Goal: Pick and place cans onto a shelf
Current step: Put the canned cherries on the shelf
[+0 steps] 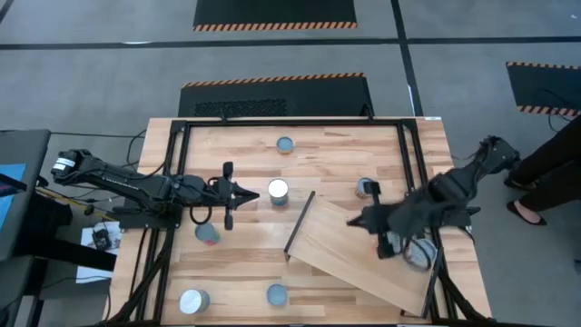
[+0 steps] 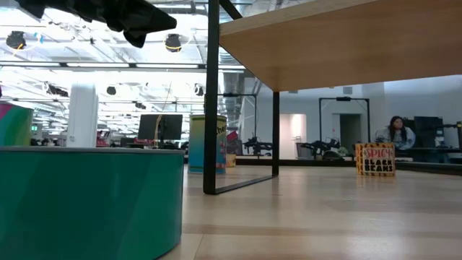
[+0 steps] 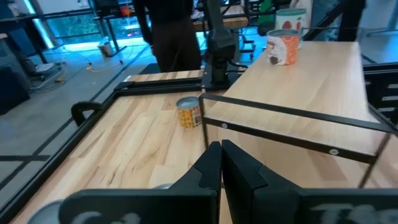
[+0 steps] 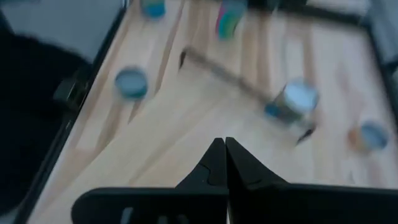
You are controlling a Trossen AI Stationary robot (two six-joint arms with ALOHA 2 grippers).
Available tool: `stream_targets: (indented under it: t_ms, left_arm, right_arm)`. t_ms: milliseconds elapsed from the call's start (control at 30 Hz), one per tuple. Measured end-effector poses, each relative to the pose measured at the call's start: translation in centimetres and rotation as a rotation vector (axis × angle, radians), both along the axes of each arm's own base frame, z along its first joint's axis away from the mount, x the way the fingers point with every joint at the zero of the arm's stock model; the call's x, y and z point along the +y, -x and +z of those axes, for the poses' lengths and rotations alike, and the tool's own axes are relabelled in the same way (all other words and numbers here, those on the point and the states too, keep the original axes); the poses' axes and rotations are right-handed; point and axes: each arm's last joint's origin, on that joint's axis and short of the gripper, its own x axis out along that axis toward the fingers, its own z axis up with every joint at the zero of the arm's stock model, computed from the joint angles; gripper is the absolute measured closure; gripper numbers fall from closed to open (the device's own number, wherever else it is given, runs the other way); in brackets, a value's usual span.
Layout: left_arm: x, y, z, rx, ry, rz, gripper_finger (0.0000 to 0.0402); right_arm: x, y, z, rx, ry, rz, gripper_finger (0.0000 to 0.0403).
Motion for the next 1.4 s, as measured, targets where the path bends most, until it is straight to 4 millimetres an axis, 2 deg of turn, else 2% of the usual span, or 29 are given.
stream_targets:
  t_ms: [200, 333, 600, 800, 933, 1167, 1400]
  left_arm:
    - [-0.1, 0.0, 0.0, -0.002, 0.008, -0.039, 0.04]
    - [0.0, 0.0, -0.1, 0.009, 0.003, -0.024, 0.04]
    - [1.8, -0.7, -1.3, 0.096, 0.067, -0.039, 0.0401]
    - [2.1, -2.7, -3.2, 0.153, 0.012, -0.032, 0.0386]
    - [2.6, -4.3, -4.4, 0.255, -0.008, -0.011, 0.0356]
    - [3.4, -6.8, -6.1, 0.391, -0.096, 0.026, 0.0308]
    - [3.5, -8.6, -7.3, 0.521, -0.191, 0.018, 0.0306]
  right_arm:
    - [-3.9, -0.9, -1.9, -0.217, -0.006, 0.028, 0.0399]
    - [-6.0, -1.1, -3.0, -0.277, 0.028, 0.026, 0.0399]
    - [-9.1, -0.2, -2.7, -0.336, 0.029, 0.002, 0.0399]
    - [-9.6, -0.2, -3.5, -0.347, 0.014, 0.012, 0.0399]
    - [-9.6, -0.3, -4.5, -0.318, 0.013, 0.01, 0.0398]
    - [-9.4, -0.2, -4.4, -0.323, 0.005, 0.02, 0.0397]
    - [-9.1, -0.2, -4.4, -0.32, 0.003, 0.033, 0.0396]
